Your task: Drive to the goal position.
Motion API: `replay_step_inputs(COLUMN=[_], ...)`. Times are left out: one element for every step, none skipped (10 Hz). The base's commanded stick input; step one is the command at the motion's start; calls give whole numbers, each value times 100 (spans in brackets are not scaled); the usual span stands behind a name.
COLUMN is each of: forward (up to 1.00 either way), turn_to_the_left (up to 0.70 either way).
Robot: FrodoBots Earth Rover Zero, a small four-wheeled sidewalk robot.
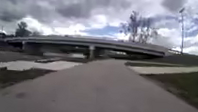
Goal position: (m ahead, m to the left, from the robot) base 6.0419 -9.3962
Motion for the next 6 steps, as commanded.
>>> replay_step_inputs(forward=[100, 100, 100, 100, 100, 100], turn_to_the_left=[-11, -12, -12, -12, -12, -12])
